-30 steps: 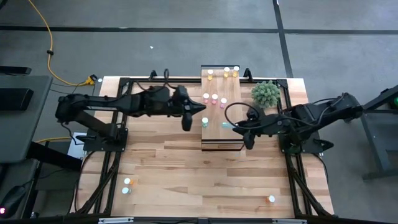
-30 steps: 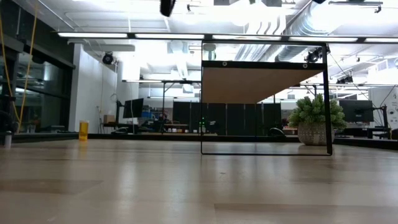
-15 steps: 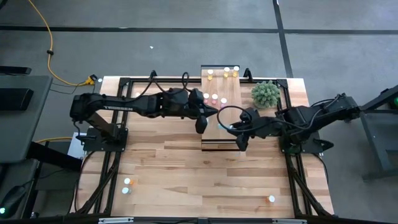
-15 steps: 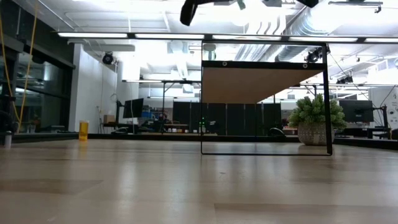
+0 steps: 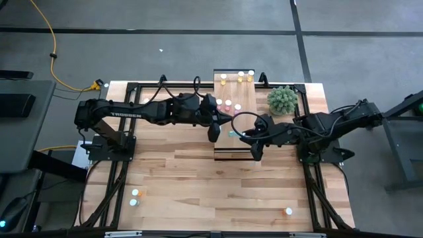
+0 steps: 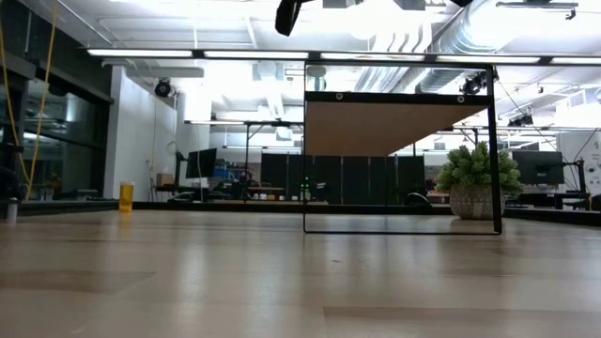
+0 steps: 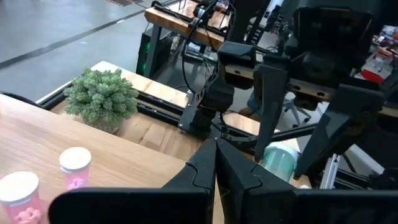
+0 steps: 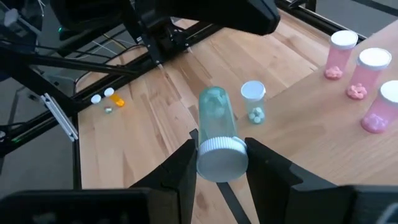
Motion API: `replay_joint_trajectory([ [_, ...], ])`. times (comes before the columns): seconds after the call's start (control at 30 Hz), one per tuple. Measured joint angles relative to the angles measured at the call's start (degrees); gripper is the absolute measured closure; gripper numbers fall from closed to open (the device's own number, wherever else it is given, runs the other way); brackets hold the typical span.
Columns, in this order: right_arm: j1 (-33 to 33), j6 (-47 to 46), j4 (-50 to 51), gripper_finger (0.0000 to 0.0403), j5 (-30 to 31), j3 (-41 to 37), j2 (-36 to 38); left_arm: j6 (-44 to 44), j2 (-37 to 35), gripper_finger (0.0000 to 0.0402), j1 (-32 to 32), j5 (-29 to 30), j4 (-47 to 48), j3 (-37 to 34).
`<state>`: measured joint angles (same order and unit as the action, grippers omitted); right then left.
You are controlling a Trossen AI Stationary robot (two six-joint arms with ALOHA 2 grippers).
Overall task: Pick and place medicine bottles onto shelf by color
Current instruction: Put the right blue pill bottle on the shelf aligned with the other blue pill bottle
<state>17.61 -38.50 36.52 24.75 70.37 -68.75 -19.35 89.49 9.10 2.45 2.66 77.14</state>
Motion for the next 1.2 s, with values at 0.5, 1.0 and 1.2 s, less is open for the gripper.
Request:
replay_joint_trajectory([
  [0.5, 0.0, -0.02, -0.75, 0.0294, -2.69, 0.0, 0.02, -4.81, 0.02, 0.0401, 2.21, 2.27, 1.85, 1.49],
  [1.0, -0.39, 1.13, -0.99, 0.0294, 6.1, -0.02, 0.04, -3.43, 8.19, 0.0401, 0.96, -3.42, 2.8, 8.63],
  [1.2, -1.57, 1.05, -0.88, 0.0294, 6.5, -0.04, 0.04, -1.73, 8.24, 0.0401, 0.31, -2.27, 6.27, 8.63],
])
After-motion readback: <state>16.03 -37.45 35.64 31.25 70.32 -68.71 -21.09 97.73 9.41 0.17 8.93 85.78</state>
